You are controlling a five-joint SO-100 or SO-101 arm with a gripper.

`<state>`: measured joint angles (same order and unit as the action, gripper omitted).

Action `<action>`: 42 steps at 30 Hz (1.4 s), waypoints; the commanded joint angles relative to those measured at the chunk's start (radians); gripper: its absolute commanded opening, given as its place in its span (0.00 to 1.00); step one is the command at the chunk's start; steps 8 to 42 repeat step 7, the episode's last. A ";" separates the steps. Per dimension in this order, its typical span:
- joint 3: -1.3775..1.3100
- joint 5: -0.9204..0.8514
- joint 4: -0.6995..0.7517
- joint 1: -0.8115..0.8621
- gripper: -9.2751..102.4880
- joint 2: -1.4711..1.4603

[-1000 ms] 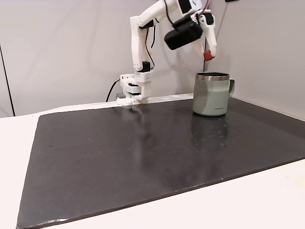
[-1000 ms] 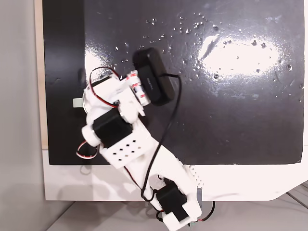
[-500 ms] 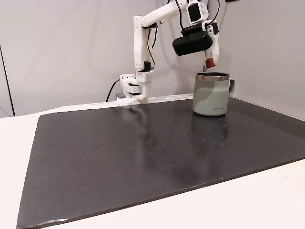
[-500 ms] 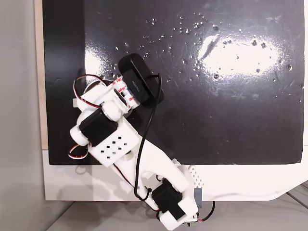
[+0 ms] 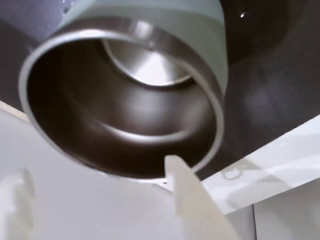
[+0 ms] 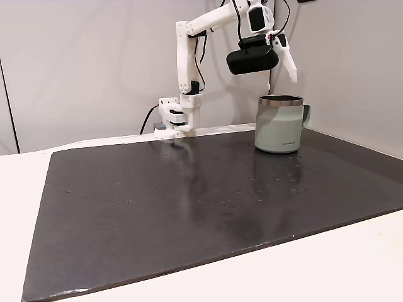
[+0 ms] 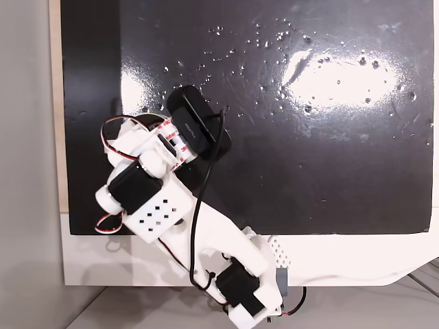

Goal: Grasp a cube and put it in the cup.

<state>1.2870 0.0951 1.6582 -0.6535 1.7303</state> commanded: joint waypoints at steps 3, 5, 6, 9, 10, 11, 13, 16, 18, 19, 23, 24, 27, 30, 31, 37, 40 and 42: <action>0.003 0.000 0.011 0.003 0.33 0.066; 0.006 0.000 0.011 0.002 0.33 0.066; 0.009 0.002 0.009 0.002 0.33 0.066; 0.012 0.003 0.009 0.000 0.33 0.066; 0.012 0.003 0.009 0.000 0.33 0.066; 0.012 0.003 0.009 0.000 0.33 0.066; 0.012 0.003 0.009 0.000 0.33 0.066; 0.012 0.003 0.009 0.000 0.33 0.066; 0.012 0.003 0.009 0.000 0.33 0.066; 0.012 0.003 0.009 0.000 0.33 0.066; 0.012 0.003 0.009 0.000 0.33 0.066; 0.012 0.003 0.009 0.000 0.33 0.066; 0.012 0.003 0.009 0.000 0.33 0.066; 0.012 0.003 0.009 0.000 0.33 0.066; 0.012 0.003 0.009 0.000 0.33 0.066; 0.012 0.003 0.009 0.000 0.33 0.066; 0.012 0.003 0.009 0.000 0.33 0.066; 0.012 0.003 0.009 0.000 0.33 0.066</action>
